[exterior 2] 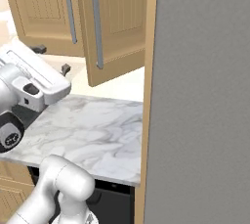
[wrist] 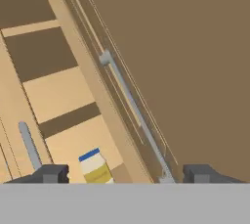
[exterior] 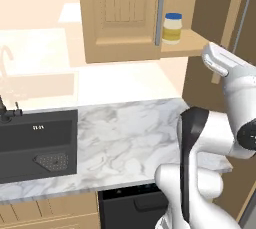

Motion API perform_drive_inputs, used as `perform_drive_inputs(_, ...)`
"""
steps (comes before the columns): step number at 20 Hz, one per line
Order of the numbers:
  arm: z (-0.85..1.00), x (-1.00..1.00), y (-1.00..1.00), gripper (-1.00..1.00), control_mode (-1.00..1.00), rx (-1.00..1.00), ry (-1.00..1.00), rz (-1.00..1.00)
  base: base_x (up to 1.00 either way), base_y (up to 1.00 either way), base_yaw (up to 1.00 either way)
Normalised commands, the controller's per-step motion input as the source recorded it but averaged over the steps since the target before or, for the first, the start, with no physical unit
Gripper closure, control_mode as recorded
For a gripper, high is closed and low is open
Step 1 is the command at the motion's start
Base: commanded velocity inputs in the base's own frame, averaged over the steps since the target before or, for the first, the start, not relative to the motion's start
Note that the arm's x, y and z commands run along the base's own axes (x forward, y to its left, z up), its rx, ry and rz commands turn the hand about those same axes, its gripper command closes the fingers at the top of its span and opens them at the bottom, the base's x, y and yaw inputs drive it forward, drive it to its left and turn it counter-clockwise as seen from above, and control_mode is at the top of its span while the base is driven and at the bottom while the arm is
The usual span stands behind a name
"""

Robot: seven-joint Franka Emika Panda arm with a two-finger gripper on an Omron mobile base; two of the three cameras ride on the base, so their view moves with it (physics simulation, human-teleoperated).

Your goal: Move the mayonnaise and shaker from the cabinet to the dining counter.

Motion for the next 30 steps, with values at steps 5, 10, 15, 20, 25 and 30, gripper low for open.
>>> perform_drive_inputs(5,0.02,-0.06,1.0,-1.0,-1.0,-0.05,0.01,0.0,0.0,0.0,0.0)
perform_drive_inputs(10,0.0,0.75,0.59,-1.0,-1.0,-0.02,0.13,-0.08,0.0,0.0,0.0)
perform_drive_inputs(15,-0.02,1.0,0.0,-1.0,-1.0,0.0,0.2,-0.18,0.0,0.0,0.0)
perform_drive_inputs(20,-0.12,1.0,-0.15,-1.0,-1.0,0.0,0.2,-0.2,0.0,0.0,0.0)
perform_drive_inputs(25,-0.21,1.0,-0.29,-1.0,-1.0,0.0,0.15,-0.18,0.0,0.0,0.0)
perform_drive_inputs(30,-0.32,0.94,-0.4,-1.0,-1.0,0.0,0.1,-0.17,0.0,0.0,0.0)
